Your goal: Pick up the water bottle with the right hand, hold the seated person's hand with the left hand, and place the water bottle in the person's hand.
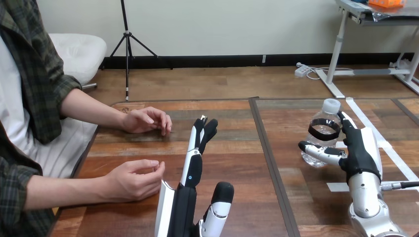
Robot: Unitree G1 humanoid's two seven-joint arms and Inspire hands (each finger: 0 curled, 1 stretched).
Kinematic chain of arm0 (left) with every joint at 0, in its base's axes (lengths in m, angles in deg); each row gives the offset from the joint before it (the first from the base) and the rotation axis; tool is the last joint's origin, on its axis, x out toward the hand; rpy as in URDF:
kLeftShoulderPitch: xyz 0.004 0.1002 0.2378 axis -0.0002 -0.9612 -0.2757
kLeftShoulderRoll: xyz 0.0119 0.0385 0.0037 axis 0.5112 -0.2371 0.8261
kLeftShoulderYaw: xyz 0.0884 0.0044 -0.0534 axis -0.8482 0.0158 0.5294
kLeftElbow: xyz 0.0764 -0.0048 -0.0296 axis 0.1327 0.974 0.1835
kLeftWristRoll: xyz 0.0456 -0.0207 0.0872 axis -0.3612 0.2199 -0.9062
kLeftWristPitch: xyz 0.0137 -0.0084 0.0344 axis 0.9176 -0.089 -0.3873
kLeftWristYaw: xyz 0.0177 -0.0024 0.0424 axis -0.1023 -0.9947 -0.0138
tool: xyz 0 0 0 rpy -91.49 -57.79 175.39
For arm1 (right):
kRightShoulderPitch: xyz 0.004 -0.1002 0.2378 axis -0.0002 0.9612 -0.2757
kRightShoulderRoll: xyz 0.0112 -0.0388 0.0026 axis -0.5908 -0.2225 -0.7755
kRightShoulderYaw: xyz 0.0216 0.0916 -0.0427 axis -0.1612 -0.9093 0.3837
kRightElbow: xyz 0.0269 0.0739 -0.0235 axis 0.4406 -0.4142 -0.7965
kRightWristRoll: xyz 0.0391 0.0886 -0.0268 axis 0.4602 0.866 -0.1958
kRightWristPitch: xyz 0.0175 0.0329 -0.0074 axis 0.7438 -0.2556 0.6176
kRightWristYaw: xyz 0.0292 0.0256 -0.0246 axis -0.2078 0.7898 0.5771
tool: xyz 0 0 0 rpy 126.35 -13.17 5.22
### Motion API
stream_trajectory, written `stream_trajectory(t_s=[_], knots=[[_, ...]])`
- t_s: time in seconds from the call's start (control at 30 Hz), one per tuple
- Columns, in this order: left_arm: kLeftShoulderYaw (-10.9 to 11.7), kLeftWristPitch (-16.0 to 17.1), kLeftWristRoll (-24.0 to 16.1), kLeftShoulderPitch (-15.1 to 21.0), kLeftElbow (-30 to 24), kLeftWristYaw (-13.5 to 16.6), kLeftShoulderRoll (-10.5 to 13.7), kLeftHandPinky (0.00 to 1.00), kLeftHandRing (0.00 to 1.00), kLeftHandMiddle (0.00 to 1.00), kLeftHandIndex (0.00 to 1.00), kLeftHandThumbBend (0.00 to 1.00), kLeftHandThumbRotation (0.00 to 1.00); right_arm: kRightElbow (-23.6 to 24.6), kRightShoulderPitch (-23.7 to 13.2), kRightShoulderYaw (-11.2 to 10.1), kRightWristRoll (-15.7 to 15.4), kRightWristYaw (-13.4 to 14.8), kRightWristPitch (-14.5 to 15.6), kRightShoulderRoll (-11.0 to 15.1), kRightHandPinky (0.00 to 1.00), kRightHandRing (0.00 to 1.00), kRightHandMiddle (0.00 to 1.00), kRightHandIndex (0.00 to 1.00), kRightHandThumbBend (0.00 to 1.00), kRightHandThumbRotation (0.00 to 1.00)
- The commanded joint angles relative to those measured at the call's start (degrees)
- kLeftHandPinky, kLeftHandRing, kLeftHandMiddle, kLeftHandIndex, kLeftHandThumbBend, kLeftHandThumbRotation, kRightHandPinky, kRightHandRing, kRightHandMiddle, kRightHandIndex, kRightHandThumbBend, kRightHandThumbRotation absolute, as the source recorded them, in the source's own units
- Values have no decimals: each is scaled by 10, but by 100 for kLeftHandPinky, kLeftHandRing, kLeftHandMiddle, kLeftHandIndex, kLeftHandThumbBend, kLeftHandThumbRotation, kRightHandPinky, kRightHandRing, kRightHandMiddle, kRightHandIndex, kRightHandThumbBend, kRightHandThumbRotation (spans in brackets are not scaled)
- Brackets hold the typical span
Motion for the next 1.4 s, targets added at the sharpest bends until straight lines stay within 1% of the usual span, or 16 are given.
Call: stream_trajectory(t_s=[0.0,0.2,0.37,0.57,0.7,0.87,0.97,1.0,1.07,1.1,1.17,1.2,1.3,1.37], knots=[[4,2,-7,-6,-11,8,-21,94,92,93,99,46,100,-3,-57,1,3,6,-9,2,89,92,93,91,72,11],[4,0,-10,-7,-11,12,-20,92,91,93,100,46,100,-6,-59,-10,17,0,-13,-5,87,90,92,90,73,12],[2,3,-1,-8,-7,11,-22,92,91,93,99,47,100,-7,-60,-11,23,-3,-15,-7,87,89,92,89,73,11],[4,0,-9,-8,-10,15,-21,92,91,93,99,48,100,-10,-63,-8,26,-2,-9,-10,87,89,91,89,72,11],[4,-1,-7,-9,-11,14,-20,91,91,93,99,48,100,-12,-64,-14,34,-8,-10,-14,87,90,91,89,72,12],[4,-2,-8,-11,-13,15,-19,91,91,93,99,49,100,-14,-66,-16,39,-9,-10,-17,87,89,91,89,72,14],[2,1,2,-11,-11,9,-19,91,91,93,99,49,100,-14,-68,-28,55,-19,-4,-23,88,90,91,90,71,15],[1,2,4,-11,-11,8,-18,91,91,93,99,49,100,-14,-70,-37,68,-25,-4,-28,88,90,91,90,71,15],[2,3,4,-10,-10,7,-17,92,91,94,99,50,100,-13,-71,-46,82,-33,-3,-32,90,92,92,91,71,15],[1,2,6,-11,-10,6,-18,92,91,94,99,50,100,-13,-71,-51,89,-35,-6,-35,91,92,93,91,70,14],[1,1,8,-11,-11,4,-18,92,91,93,99,50,100,-12,-71,-54,95,-36,-9,-38,91,92,93,92,70,14],[0,2,8,-11,-10,4,-18,93,91,93,99,50,100,-12,-72,-60,104,-38,-11,-42,91,92,93,92,69,14],[0,4,11,-11,-9,2,-18,93,92,93,99,50,100,-10,-74,-70,121,-41,-13,-50,91,92,93,92,69,13],[-1,5,13,-11,-9,0,-18,93,92,94,99,50,100,-10,-75,-74,126,-42,-13,-53,89,92,94,93,68,12]])
